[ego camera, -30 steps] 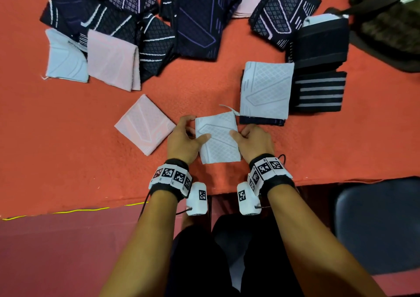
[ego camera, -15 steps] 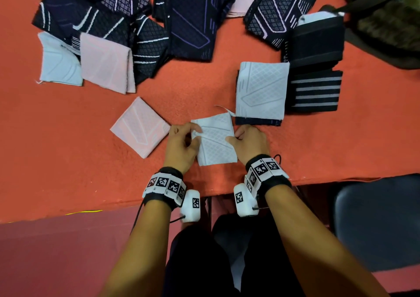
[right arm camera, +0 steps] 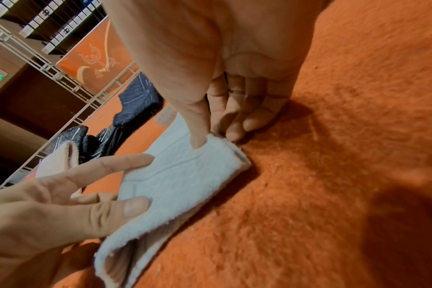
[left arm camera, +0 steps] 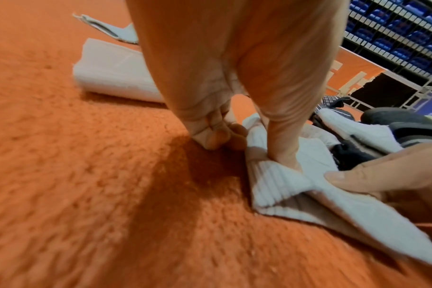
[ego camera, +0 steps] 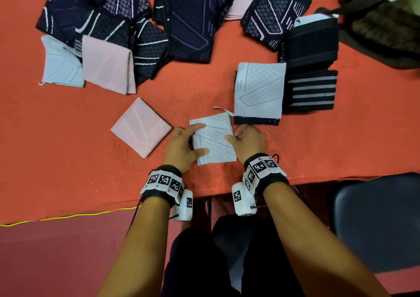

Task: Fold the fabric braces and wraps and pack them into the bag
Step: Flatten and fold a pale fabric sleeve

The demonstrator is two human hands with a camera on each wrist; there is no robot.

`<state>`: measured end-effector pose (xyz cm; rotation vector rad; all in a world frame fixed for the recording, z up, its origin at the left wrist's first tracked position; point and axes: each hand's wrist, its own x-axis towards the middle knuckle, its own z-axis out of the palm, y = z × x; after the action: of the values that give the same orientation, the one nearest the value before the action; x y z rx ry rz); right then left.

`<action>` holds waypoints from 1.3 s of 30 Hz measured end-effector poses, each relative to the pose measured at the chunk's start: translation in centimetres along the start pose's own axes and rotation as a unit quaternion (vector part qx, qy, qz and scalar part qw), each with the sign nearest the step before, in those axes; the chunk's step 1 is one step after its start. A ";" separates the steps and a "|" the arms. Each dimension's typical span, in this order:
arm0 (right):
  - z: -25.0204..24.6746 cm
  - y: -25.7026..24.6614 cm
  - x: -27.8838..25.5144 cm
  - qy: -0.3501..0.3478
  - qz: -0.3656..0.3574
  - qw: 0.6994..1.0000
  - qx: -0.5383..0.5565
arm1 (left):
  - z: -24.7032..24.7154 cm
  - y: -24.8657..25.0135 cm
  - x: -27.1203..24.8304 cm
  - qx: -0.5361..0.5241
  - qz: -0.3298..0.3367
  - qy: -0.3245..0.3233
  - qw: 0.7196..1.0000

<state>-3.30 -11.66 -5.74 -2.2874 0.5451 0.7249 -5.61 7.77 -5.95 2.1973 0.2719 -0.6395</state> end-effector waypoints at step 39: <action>-11.6 0.6 2.6 0.143 -0.109 0.963 0.202 | 0.9 11.9 4.9 -0.297 0.061 -0.046 0.952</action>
<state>2.37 -20.70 -0.38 -2.0283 0.5075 0.1540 2.95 -0.65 -1.29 1.5887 0.2400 -0.5064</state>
